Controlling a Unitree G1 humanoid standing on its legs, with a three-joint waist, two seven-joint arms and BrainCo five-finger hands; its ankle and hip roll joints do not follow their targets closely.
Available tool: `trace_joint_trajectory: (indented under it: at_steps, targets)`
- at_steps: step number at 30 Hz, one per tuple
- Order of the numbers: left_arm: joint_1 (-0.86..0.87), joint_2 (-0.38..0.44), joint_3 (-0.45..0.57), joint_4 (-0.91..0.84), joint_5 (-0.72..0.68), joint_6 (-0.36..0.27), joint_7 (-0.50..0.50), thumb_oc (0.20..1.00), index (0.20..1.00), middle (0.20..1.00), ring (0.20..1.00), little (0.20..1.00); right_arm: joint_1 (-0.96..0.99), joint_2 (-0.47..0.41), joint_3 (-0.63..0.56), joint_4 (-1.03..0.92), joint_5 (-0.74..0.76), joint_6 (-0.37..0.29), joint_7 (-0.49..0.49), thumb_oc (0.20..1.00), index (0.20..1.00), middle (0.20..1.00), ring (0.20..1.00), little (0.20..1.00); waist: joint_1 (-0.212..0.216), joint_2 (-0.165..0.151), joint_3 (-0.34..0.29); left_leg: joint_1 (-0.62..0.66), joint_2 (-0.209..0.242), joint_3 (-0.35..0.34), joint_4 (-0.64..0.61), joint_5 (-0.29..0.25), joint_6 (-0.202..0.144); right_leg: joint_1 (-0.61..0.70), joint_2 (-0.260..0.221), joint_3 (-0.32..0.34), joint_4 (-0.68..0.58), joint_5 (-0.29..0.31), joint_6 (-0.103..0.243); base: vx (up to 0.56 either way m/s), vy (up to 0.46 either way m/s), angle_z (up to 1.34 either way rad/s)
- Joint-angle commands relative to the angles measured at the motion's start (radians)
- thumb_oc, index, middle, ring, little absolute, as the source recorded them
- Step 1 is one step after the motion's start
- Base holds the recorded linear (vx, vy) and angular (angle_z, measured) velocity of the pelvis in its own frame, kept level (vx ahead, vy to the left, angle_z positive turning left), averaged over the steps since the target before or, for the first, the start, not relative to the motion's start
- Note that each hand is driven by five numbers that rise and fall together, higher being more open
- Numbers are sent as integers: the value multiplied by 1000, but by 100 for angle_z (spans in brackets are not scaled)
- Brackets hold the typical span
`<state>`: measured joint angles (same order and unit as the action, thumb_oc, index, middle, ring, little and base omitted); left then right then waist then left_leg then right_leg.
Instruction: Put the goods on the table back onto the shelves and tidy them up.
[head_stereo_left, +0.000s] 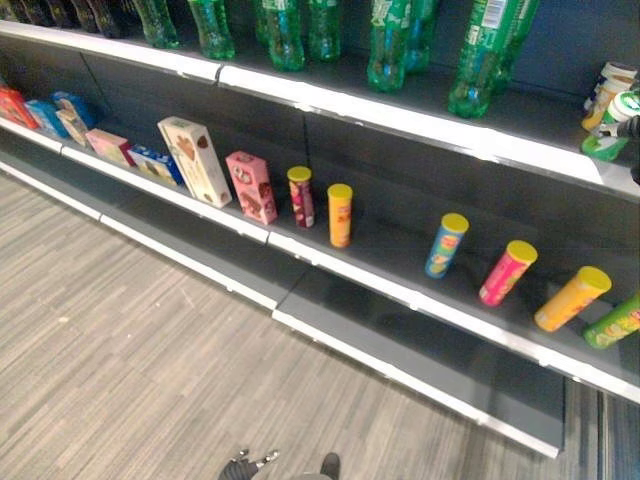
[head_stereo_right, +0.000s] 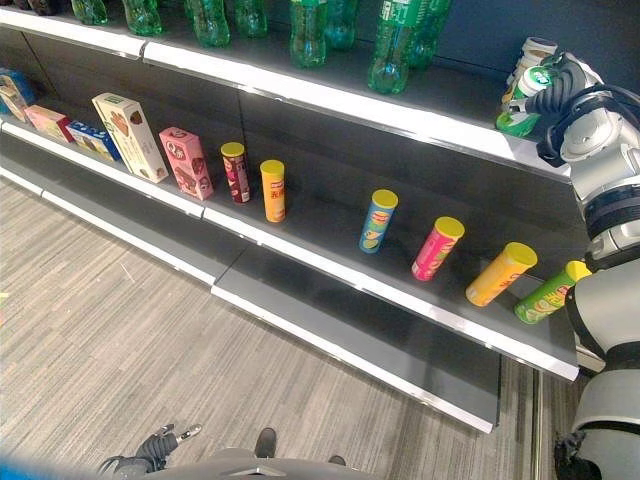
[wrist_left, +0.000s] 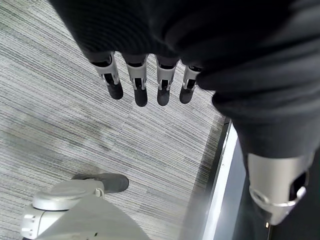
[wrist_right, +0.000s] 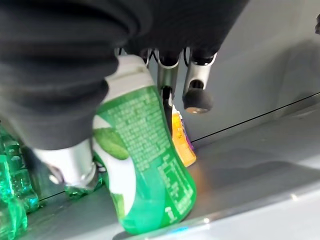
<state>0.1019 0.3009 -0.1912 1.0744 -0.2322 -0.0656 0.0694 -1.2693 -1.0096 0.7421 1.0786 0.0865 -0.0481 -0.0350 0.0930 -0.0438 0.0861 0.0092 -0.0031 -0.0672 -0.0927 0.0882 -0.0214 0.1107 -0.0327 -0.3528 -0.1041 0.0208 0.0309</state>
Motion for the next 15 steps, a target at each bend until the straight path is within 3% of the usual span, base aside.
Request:
trace_joint_trajectory:
  at_steps: [1,3,4,12,13,15]
  targets:
    - [-71,61,-29,24,-2,-25,-1,1000,1000,1000,1000,1000,-128,-28,40,34,-11,-6,-18,1000,1000,1000,1000,1000,32,-73,22,46,20,34,5,-135,-70,78,-35,-52,17,-168,52,0,0,0]
    - [-93,66,-44,31,26,-38,9,1000,1000,1000,1000,1000,-114,-14,34,24,-26,-3,-27,1000,1000,1000,1000,1000,26,-73,22,50,22,39,5,-136,-71,79,-34,-47,17,-169,52,0,0,0]
    - [-84,85,-36,25,17,-19,-25,1000,1000,1000,1000,1000,-147,-34,52,-8,-27,2,-32,1000,1000,1000,1000,1000,24,-70,20,44,20,37,5,-135,-69,75,-35,-51,17,-166,53,0,0,0]
    - [-81,90,2,32,5,-11,-21,1000,1000,1000,1000,1000,-242,-149,125,-223,-84,-6,-102,1000,1000,1000,1000,1000,-12,-67,20,43,21,47,5,-142,-63,65,-38,-35,17,-161,54,10,20,0]
    - [-82,87,9,33,5,-9,-18,1000,1000,1000,1000,1000,-236,-169,109,-283,-93,-5,-121,1000,1000,1000,1000,1000,-20,-67,22,43,21,51,5,-144,-61,64,-38,-29,17,-159,54,38,79,-6]
    - [-77,76,38,32,10,-1,-9,1000,1000,1000,1000,1000,-101,-246,-46,-567,-144,1,-182,1000,1000,1000,1000,1000,-42,-63,23,48,24,70,5,-153,-56,58,-39,-11,17,-153,56,59,107,-13]
